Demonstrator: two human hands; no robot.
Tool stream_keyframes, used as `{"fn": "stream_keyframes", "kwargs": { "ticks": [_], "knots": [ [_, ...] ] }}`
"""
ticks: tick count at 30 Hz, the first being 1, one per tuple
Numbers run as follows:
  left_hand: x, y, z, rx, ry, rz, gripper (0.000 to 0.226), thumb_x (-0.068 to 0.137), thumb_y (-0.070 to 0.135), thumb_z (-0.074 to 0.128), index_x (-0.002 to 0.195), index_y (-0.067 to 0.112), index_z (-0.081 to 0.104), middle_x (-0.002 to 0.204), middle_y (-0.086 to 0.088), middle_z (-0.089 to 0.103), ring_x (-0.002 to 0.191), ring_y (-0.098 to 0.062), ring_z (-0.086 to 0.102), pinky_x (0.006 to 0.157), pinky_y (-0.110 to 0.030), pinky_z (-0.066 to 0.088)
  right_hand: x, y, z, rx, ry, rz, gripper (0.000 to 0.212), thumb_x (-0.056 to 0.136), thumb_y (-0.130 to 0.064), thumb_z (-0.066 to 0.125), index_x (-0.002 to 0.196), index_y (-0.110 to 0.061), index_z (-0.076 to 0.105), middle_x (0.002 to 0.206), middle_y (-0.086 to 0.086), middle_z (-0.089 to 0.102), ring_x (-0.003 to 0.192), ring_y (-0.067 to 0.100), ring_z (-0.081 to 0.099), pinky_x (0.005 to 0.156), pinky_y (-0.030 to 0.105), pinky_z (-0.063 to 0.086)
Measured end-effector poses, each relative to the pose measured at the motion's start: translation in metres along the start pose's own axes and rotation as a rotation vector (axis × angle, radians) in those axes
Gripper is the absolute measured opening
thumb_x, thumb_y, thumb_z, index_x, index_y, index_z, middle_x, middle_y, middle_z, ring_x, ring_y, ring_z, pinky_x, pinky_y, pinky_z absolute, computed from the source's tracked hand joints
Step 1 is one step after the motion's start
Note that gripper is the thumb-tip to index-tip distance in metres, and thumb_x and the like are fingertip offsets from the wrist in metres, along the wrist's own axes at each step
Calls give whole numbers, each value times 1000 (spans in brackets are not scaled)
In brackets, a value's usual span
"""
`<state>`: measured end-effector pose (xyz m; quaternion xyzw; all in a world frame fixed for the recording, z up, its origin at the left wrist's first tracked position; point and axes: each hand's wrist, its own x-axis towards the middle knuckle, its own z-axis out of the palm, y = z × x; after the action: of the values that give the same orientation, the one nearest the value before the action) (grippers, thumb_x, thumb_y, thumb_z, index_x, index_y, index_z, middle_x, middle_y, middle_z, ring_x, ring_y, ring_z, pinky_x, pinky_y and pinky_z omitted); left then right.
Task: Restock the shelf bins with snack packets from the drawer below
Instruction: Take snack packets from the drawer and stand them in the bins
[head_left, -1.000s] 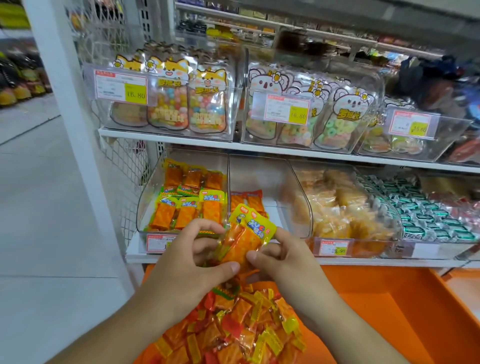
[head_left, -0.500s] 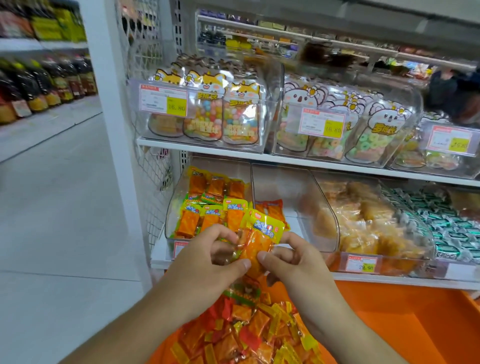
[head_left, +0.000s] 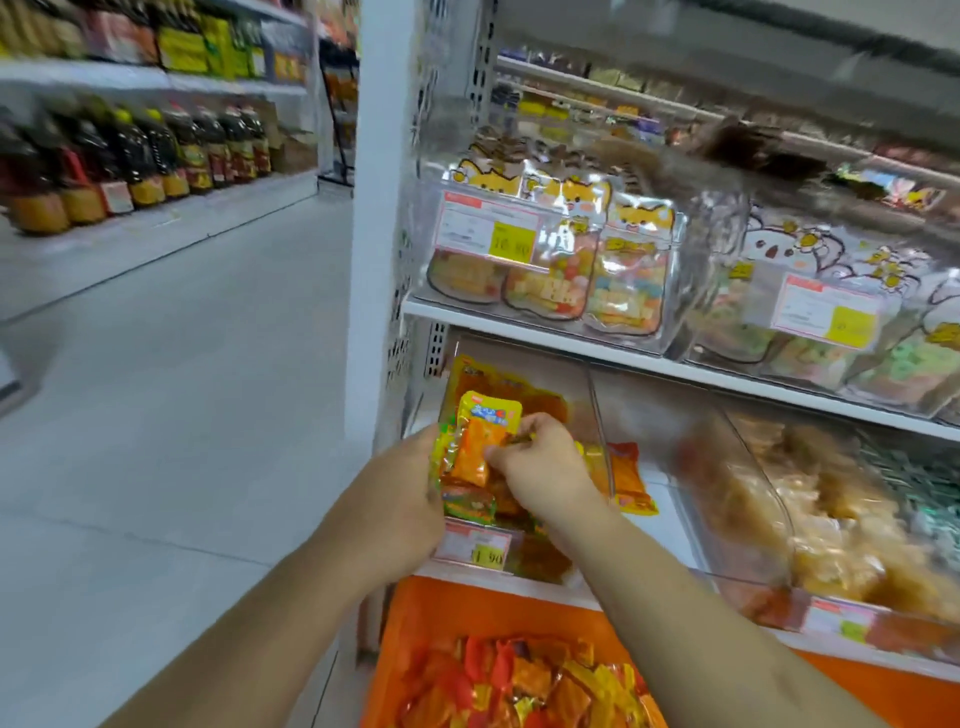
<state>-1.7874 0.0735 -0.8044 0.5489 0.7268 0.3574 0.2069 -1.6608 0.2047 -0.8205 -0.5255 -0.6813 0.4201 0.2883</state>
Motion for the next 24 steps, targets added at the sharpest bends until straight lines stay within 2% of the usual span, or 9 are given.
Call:
{"fn": "stream_keyframes", "kwargs": {
  "ticks": [2,4,9,10,12,15,18,21,24],
  "knots": [
    [2,-3,0,-6,6,-17,47,97,17,60,127,51,50,114,16,70,103,-7,66,87,-33,58,8,1,13,-86,-8,-13,21,87,-13,75,91,-20,56,75,-1,68,67,16,63,60,27,53],
    [4,-6,1,-9,4,-12,52,92,15,60,127,51,49,111,15,71,103,-9,68,86,-37,59,12,5,23,-194,-8,-29,17,90,-18,73,99,-20,58,84,0,71,79,20,69,72,35,58],
    [9,-9,3,2,6,-23,56,92,13,59,135,46,47,113,13,69,103,-11,66,86,-31,56,5,15,33,-467,85,-125,22,92,-29,69,105,-13,63,95,4,66,83,20,62,68,30,45],
    [9,-9,4,9,10,-21,55,93,13,59,137,45,47,114,12,69,103,-11,65,84,-28,54,2,15,33,-476,96,-134,23,90,-30,70,104,-13,62,96,5,64,85,22,62,68,30,43],
    [9,-9,4,7,14,-20,55,94,14,59,139,44,46,117,12,67,103,-12,64,84,-27,53,-3,15,34,-469,75,-130,26,87,-30,73,103,-15,60,96,4,63,87,23,61,71,34,49],
    [8,-9,6,4,9,-18,56,94,16,61,140,45,46,119,12,67,109,-13,65,88,-31,56,-9,14,35,-455,59,-126,41,85,-29,78,118,-17,58,100,3,63,94,23,61,83,41,57],
    [8,-10,7,-8,-3,-17,55,96,18,63,140,44,45,122,12,67,110,-11,63,84,-23,52,-11,10,35,-487,77,-147,47,86,-30,78,125,-16,56,113,3,62,106,24,59,91,40,56],
    [7,-10,8,-16,1,11,54,96,17,66,140,43,48,122,13,66,97,-2,56,69,-8,38,-19,6,30,-487,72,-166,42,86,-34,77,118,-17,56,106,2,63,101,24,59,85,37,55],
    [0,-5,3,-32,37,56,54,93,18,70,138,42,52,121,15,64,94,0,57,70,-5,38,-37,5,15,-477,86,-236,37,88,-35,75,116,-17,59,105,1,64,98,21,57,83,34,52]
  ]
}}
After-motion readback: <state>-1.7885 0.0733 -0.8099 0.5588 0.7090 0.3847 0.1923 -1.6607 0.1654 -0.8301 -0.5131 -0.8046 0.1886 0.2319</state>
